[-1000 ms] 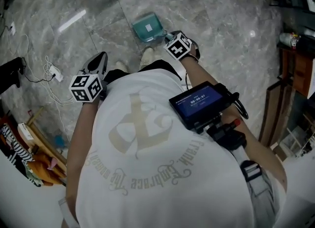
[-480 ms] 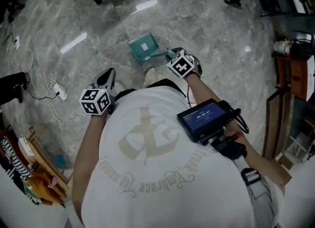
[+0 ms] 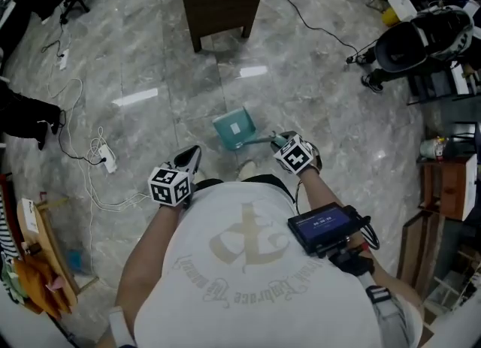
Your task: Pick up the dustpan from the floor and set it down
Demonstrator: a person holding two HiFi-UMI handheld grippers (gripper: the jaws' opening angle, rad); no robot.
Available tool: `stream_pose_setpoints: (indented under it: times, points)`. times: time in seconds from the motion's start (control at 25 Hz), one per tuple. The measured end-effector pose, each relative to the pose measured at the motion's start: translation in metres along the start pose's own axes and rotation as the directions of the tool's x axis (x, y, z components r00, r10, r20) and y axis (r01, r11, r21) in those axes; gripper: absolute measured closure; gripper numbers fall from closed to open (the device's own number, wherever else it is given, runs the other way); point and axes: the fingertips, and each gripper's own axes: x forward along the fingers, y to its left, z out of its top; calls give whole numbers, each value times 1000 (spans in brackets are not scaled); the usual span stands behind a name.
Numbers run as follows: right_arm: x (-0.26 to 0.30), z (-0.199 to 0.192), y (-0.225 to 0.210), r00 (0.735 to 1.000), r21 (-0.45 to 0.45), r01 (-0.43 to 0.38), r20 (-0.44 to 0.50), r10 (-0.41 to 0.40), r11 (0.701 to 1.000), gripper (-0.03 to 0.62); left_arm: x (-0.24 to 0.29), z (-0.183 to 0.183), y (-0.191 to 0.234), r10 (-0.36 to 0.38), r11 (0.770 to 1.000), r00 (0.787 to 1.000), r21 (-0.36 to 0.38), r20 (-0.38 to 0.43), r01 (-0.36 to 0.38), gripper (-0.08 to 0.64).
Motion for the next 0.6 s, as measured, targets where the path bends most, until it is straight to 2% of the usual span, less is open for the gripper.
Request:
stream_pose_setpoints:
  times: [0.32, 0.6]
  points:
    - [-34, 65, 41, 998, -90, -32, 54, 37, 995, 512, -36, 11, 18, -19, 1000, 998, 21, 60, 17, 548]
    - [-67, 112, 66, 995, -181, -37, 88, 54, 983, 512, -50, 21, 24, -68, 995, 995, 80, 70, 62, 548]
